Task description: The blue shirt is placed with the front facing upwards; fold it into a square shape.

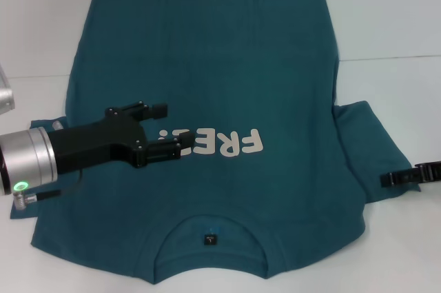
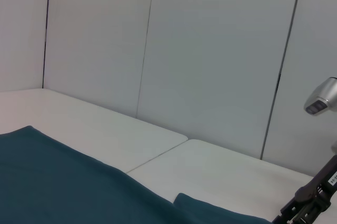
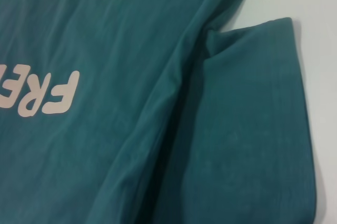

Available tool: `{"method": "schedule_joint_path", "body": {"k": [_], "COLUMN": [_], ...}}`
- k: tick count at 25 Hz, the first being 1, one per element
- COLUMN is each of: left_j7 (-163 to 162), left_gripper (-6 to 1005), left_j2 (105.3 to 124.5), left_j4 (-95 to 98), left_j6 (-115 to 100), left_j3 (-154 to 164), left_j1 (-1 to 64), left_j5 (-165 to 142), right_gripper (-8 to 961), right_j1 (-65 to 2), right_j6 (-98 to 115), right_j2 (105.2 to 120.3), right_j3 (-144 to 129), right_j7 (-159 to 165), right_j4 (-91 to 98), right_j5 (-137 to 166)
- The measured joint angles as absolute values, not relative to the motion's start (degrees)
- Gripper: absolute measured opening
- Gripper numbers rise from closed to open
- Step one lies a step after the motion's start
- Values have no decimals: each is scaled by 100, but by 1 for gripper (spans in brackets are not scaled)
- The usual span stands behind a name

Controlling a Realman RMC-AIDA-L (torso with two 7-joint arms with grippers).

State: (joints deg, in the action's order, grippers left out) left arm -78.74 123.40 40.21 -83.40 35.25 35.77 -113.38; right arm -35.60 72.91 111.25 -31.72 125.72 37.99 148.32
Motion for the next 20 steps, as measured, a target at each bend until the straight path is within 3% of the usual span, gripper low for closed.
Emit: {"method": "schedule_joint_path", "body": {"k": [20], "left_j7": [-7811], "left_gripper": [862], "left_j2": [12340], "left_j4": [4000], "left_j6": [-8269], "left_j3": [3518], "left_j1": [3551], "left_j5": [-11320], "right_gripper": [875], "right_j1": [-3642], "right_j6": [7209], "right_j2": [11201], "right_j3": [-3177], "right_j7": [12830], "right_j4": [3724], "right_j5": [14862]}}
